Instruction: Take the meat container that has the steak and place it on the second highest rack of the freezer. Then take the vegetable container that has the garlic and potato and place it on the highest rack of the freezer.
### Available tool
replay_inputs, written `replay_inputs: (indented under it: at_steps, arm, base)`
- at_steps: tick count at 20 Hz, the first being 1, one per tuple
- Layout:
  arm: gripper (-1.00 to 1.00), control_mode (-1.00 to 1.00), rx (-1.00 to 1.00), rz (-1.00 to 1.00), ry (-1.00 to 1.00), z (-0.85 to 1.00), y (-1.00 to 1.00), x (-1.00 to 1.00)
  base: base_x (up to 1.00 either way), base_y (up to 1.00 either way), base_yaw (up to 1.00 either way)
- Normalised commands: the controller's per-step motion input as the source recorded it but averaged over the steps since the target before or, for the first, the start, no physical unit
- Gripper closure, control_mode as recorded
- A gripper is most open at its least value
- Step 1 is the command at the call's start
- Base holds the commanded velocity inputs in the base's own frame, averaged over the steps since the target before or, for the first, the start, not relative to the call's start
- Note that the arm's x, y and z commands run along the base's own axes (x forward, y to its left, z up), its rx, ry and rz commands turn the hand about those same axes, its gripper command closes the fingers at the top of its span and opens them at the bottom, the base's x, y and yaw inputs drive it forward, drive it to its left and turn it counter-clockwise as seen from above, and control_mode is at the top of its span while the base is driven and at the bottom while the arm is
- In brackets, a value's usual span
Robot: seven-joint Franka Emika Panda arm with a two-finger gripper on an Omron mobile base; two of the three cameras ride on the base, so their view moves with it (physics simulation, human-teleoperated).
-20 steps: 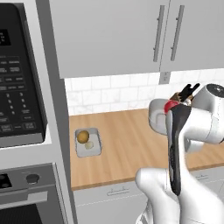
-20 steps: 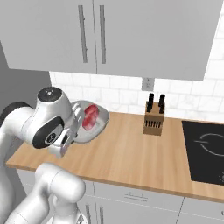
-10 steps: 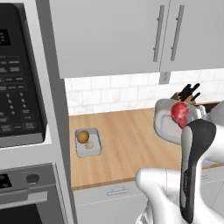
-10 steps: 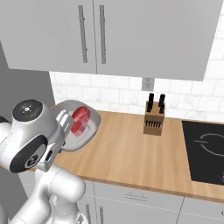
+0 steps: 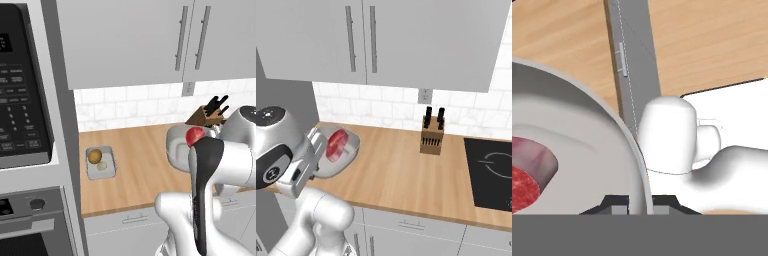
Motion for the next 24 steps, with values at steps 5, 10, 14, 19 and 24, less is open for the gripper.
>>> replay_inputs:
  at_steps: [5, 10, 14, 19, 24]
  arm:
    - [1.0, 1.0, 0.0, 0.0, 0.0, 0.0, 0.0, 0.0]
    - [1.0, 1.0, 0.0, 0.0, 0.0, 0.0, 0.0, 0.0]
    - [1.0, 1.0, 0.0, 0.0, 0.0, 0.0, 0.0, 0.0]
    - [1.0, 1.0, 0.0, 0.0, 0.0, 0.0, 0.0, 0.0]
    - [1.0, 1.0, 0.0, 0.0, 0.0, 0.0, 0.0, 0.0]
  base:
    - [-0.66, 0.16, 0.15]
    - [-0.53, 0.69, 0.42]
    - [-0.06, 0.74, 0.49]
    - [-0.04, 0.73, 0.38]
    - [-0.05, 0.83, 0.25]
